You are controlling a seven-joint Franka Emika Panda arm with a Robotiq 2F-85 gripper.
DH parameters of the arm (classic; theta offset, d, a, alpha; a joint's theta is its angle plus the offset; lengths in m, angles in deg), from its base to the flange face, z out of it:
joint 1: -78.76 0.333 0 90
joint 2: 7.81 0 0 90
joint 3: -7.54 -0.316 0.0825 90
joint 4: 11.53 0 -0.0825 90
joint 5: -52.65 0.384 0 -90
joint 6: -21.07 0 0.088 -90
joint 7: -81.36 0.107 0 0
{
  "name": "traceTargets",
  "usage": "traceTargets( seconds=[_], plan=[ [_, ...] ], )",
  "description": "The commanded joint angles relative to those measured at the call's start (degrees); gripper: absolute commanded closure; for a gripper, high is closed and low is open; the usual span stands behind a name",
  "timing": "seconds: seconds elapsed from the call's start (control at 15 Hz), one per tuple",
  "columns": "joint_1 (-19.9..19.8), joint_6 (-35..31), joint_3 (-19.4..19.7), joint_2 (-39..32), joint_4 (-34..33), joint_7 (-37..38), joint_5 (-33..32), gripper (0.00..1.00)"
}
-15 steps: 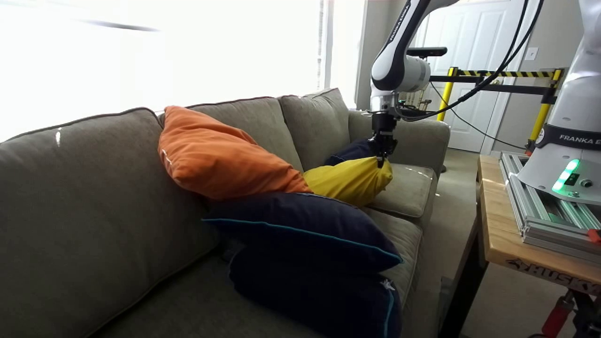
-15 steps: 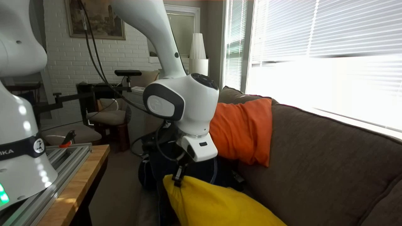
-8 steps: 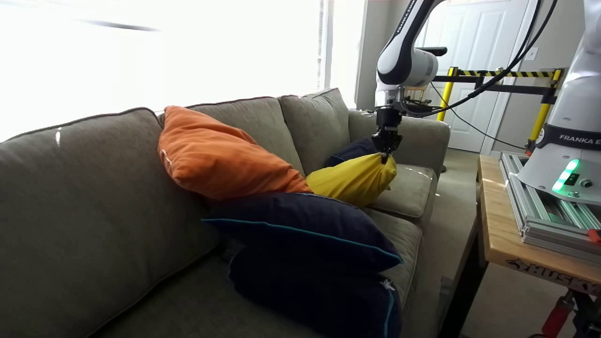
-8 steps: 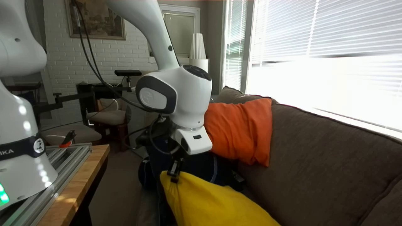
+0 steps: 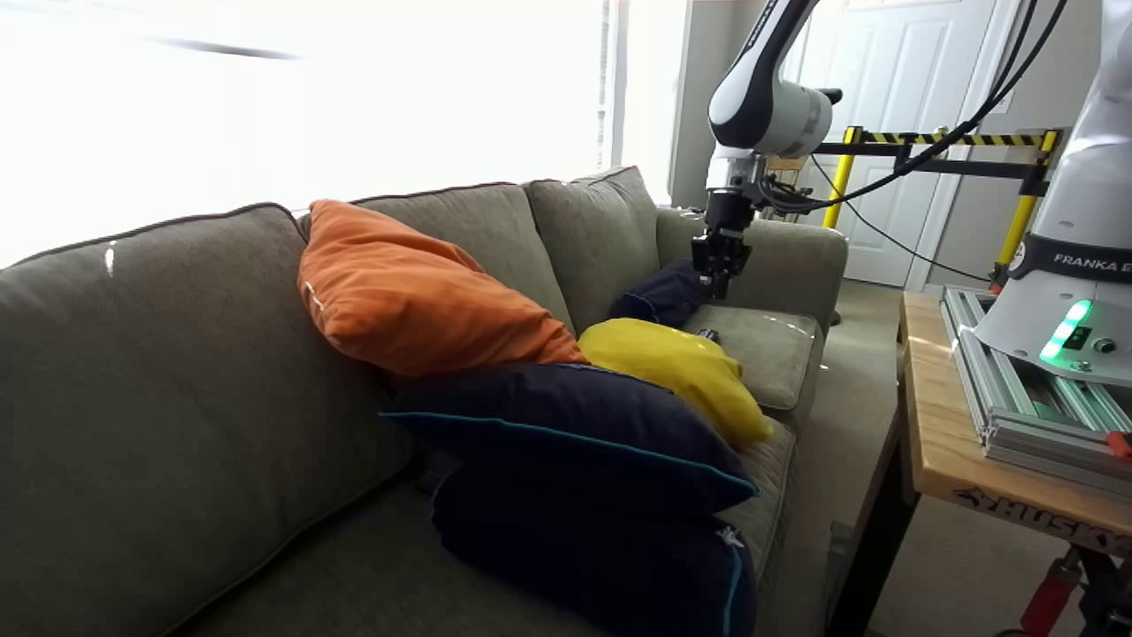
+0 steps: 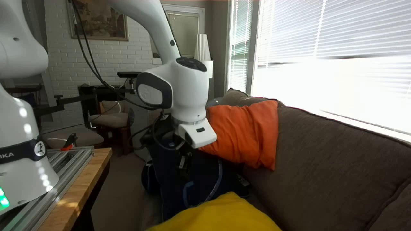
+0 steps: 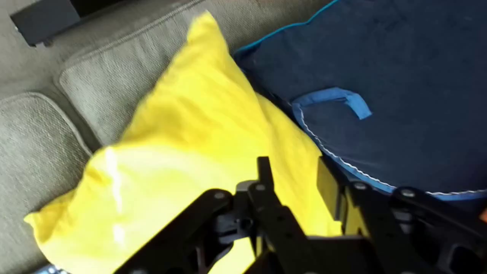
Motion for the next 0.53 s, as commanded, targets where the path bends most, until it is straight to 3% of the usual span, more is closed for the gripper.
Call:
traceTargets(
  seconds=[0.0,0.27,0.47],
  plan=[
    [-4.4,-1.3,-6.0,6.7,1.1,-11.6,8.8,0.31],
    [-7.9,1.8,-12.1,8.7,-2.7,-28.0,22.6,0.05],
    [-8.0,3.3,-14.3,7.0,-5.8,-40.2,28.7,0.0]
  ],
)
